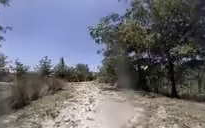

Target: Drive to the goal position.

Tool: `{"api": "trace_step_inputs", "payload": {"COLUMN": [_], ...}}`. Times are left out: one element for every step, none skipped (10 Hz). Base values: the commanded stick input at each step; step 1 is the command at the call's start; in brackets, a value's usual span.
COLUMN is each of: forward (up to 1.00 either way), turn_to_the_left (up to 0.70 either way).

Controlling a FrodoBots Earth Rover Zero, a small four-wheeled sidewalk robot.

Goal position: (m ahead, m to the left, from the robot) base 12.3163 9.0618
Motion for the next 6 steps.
{"api": "trace_step_inputs", "payload": {"forward": [0.3,0.3,0.3,0.3,0.3,0.3], "turn_to_the_left": [0.0,0.0,0.0,0.0,0.0,0.0]}}
